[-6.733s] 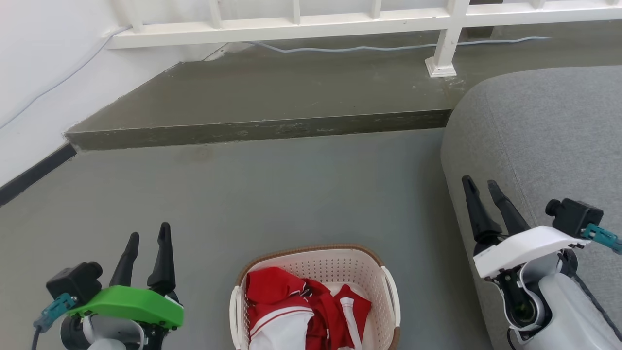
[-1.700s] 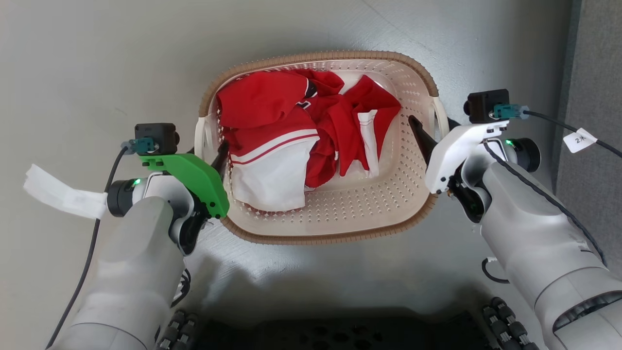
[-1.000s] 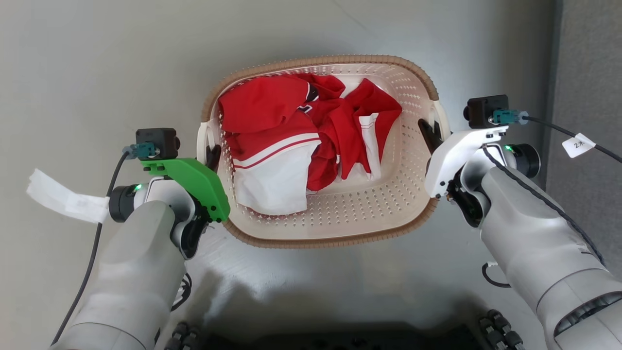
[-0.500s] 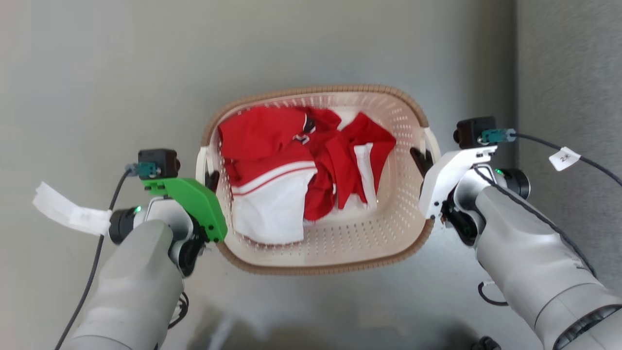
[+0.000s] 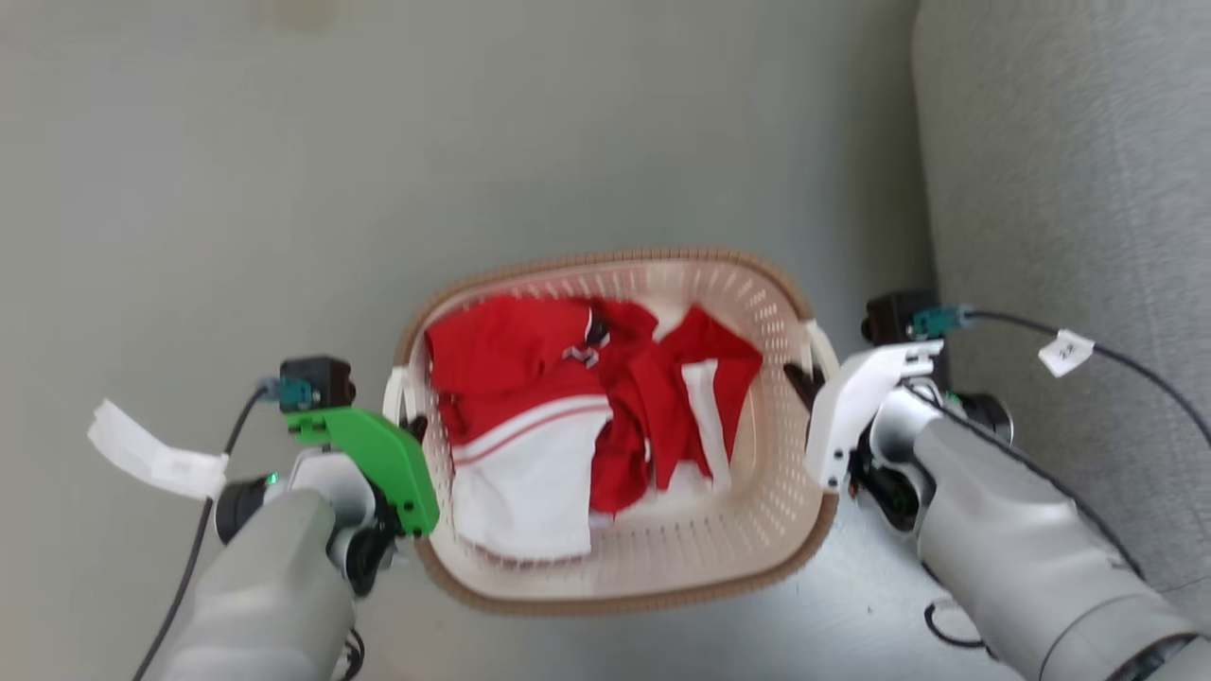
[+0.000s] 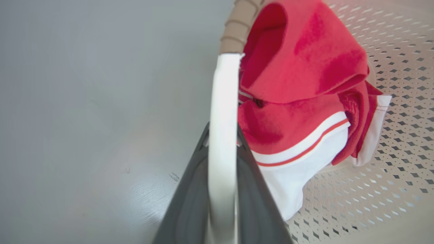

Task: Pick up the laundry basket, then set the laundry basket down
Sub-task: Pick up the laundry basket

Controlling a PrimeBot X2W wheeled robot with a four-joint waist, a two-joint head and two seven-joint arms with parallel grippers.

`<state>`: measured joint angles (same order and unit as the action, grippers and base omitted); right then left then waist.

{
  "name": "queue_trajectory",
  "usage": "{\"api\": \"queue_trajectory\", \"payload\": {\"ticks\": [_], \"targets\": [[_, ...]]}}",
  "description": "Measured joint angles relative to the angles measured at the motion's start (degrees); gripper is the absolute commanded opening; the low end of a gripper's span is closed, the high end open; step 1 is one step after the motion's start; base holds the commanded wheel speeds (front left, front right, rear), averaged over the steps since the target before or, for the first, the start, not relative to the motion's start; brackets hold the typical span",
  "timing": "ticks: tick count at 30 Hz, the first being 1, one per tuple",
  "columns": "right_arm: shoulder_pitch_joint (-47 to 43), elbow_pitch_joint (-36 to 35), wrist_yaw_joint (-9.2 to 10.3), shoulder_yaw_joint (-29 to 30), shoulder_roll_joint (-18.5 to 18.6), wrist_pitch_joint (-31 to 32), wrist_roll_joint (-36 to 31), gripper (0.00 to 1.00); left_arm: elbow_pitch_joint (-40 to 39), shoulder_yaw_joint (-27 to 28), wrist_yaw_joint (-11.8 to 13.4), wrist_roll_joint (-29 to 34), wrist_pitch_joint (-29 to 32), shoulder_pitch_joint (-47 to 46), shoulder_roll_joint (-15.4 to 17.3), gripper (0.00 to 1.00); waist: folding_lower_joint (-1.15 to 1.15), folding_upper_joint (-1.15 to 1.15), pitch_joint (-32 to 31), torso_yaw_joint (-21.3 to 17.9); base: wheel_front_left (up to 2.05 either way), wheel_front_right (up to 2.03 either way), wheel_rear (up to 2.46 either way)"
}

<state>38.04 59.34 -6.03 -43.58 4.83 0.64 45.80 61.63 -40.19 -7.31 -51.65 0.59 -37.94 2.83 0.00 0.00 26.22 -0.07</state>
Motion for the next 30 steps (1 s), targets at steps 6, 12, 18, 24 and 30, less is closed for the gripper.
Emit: {"api": "queue_trajectory", "payload": {"ticks": [6, 12, 18, 24, 30], "targets": [[-3.0, -0.1, 0.08, -1.8, 0.0, 2.0, 2.6, 0.0, 0.8, -1.3, 0.0, -1.0, 2.5, 2.8, 0.0, 0.0, 0.0, 0.0, -4.9, -0.7, 0.0, 0.0, 0.0], [-5.6, 0.1, 0.09, -3.2, 0.0, 4.0, 4.7, 0.0, 1.2, -2.3, 0.0, -2.2, 4.7, 5.2, 0.0, 0.0, 0.0, 0.0, -9.9, -1.1, 0.0, 0.0, 0.0], [-7.1, 0.3, 0.1, -4.5, 0.1, 6.6, 6.8, 0.0, 1.3, -2.8, 0.0, -3.4, 6.5, 6.4, 0.0, 0.0, 0.0, 0.0, -14.3, -1.3, 0.0, 0.0, 0.0], [-7.1, 0.5, 0.11, -5.6, 0.2, 9.6, 7.9, 0.0, 1.7, -3.3, 0.0, -4.2, 9.3, 7.1, 0.0, 0.0, 0.0, 0.0, -17.1, -1.4, 0.0, 0.0, 0.0], [-6.9, 0.7, 0.16, -6.3, 0.3, 11.6, 9.0, 0.0, 1.8, -4.0, 0.0, -4.6, 11.6, 7.0, 0.0, 0.0, 0.0, 0.0, -17.9, -1.9, 0.0, 0.0, 0.0]]}}
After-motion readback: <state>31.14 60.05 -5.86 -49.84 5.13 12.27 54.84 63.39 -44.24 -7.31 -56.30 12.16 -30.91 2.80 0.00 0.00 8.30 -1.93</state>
